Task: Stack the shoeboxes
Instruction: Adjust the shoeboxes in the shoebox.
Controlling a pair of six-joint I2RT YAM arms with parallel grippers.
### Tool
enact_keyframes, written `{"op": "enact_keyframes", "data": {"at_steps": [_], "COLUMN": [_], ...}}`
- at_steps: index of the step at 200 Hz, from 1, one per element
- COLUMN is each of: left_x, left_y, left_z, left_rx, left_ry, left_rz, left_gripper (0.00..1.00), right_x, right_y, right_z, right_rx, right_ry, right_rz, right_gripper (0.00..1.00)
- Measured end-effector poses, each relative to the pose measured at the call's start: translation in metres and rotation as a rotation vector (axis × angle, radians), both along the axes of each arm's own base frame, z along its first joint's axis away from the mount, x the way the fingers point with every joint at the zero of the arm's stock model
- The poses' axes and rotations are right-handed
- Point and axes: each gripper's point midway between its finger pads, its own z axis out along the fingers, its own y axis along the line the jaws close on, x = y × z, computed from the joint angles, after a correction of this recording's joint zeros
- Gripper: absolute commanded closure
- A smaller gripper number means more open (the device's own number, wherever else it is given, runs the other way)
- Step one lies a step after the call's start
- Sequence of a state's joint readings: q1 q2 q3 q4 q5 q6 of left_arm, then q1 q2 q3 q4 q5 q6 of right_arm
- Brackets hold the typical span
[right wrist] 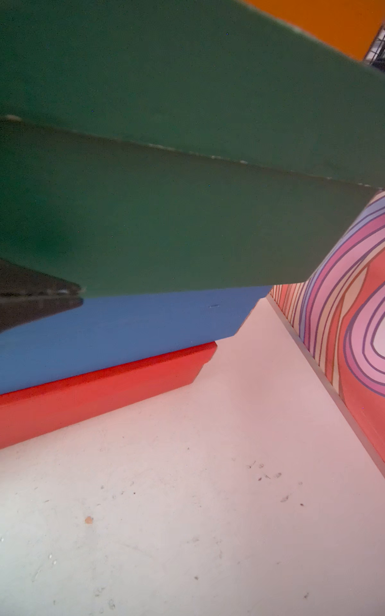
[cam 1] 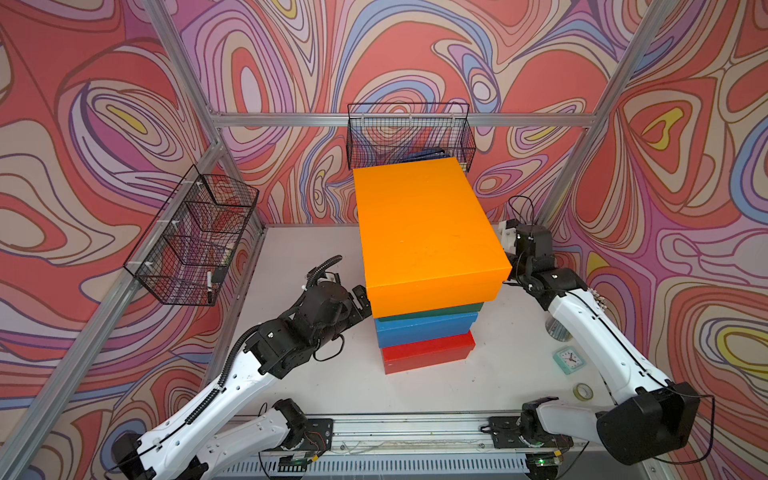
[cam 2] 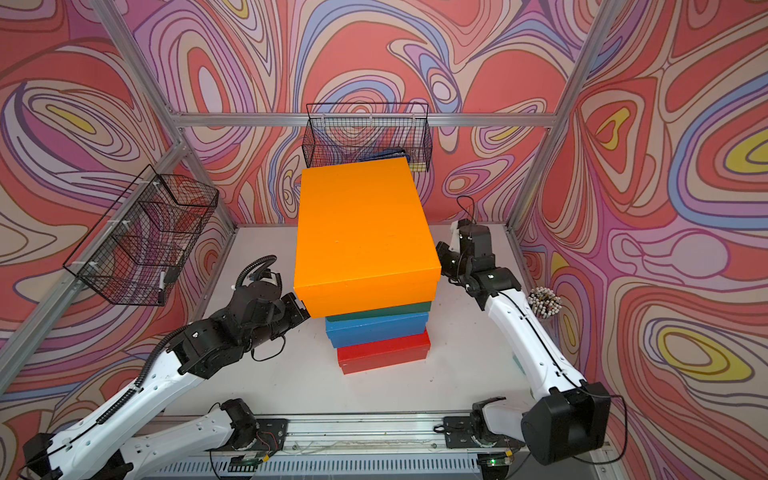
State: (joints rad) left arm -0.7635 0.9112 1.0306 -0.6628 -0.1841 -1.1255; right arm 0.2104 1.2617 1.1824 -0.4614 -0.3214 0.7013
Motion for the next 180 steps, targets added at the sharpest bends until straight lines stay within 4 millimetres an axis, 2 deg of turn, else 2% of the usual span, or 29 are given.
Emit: {"op": "enact_keyframes", "data": {"at_steps": [25,62,99,139,153,167,180], "left_x": [-0.003,-0.004,-0.005,-0.011,-0.016,-0.022,-0.027], "left_y": [0.006,0.01,0.009,0.01,0.018,0.031,0.047], "left_z": [-0.008,-0.005,-0.009,-0.017,-0.015,-0.009,0.008], "left_rx": [0.007,0.002,-0.007,-0.02,-0.014,0.001,0.014], "left_ry": [0.006,-0.004,0.012,0.035,0.032,0.016,-0.024], "left_rz": [0.02,0.035,0.033,0.034,0.045,0.068,0.097], "left_gripper": [0.02,0.02,0.03,0.02,0.02,0.02,0.02], "right_x": [-0.011,-0.022,-0.02,-0.004,0.003,0.009,0.012], "right_y": [0.004,0.003,0.002,-0.004,-0.015,-0.035,-0.052], "right_z": [-0.005,-0.013,-0.017,-0.023,-0.016,0.001,0.021], "right_rx": [0.023,0.034,0.025,-0.023,-0.042,-0.06,-0.08], "right_ry": [0.017,0.041,0.055,0.084,0.081,0.058,0.021], "right_rz": [0.01,0.005,-0.003,-0.031,-0.055,-0.099,-0.141], "right_gripper": [1.0,1.0,1.0,1.0,1.0,1.0,1.0]}}
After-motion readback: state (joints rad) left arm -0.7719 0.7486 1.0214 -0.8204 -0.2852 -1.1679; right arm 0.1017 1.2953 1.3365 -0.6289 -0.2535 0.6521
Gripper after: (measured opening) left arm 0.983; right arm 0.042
